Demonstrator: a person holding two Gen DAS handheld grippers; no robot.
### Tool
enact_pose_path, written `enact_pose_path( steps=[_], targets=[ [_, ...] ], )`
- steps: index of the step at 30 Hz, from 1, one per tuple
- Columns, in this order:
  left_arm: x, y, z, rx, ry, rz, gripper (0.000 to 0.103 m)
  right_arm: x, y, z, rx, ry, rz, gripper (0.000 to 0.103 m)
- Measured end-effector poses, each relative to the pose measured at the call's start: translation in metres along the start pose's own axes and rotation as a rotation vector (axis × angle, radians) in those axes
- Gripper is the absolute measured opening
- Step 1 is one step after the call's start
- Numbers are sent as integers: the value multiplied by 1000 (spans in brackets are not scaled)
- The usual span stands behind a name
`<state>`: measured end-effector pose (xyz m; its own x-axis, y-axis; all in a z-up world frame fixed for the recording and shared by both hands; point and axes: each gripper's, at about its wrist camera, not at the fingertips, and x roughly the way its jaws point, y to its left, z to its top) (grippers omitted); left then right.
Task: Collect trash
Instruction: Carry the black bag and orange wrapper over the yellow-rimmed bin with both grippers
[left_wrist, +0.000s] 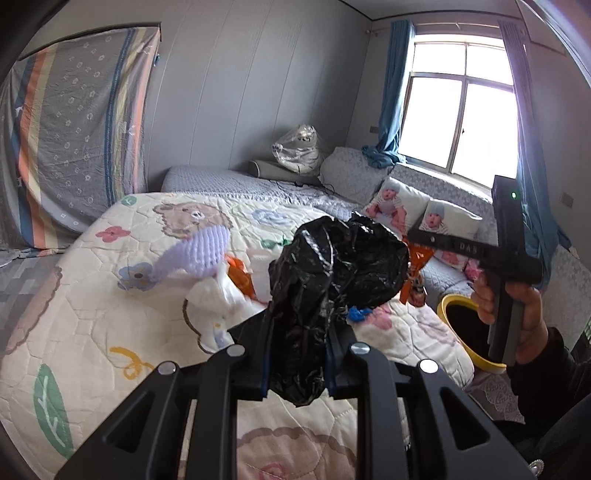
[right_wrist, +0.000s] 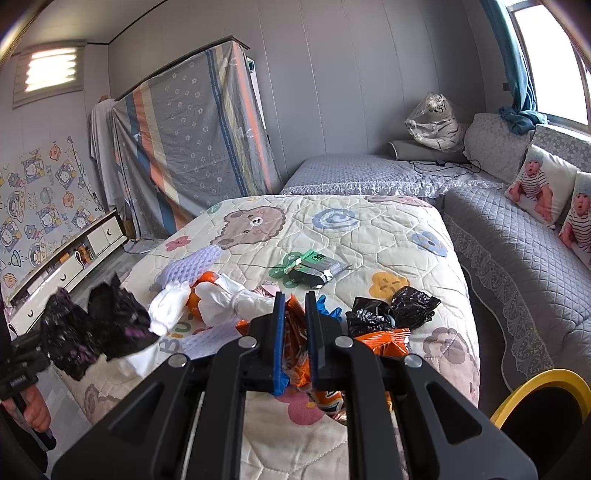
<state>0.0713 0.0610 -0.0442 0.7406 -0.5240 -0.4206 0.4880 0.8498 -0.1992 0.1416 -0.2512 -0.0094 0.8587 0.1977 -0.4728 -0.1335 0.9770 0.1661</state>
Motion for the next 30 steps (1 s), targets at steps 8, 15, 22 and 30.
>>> enact_pose_path(
  steps=[8,15,22,30],
  targets=[
    [-4,8,19,17,-36,45,20,-13,-4,5,3,-29,-13,10],
    [10,-4,29,42,-27,34,20,-30,-20,8,21,-60,-52,10],
    [41,-33,42,81,-11,-30,20,-55,-47,7,46,-94,-120,10],
    [93,-82,52,137,37,-130,20,-84,-92,-5,101,-110,-223,10]
  ],
)
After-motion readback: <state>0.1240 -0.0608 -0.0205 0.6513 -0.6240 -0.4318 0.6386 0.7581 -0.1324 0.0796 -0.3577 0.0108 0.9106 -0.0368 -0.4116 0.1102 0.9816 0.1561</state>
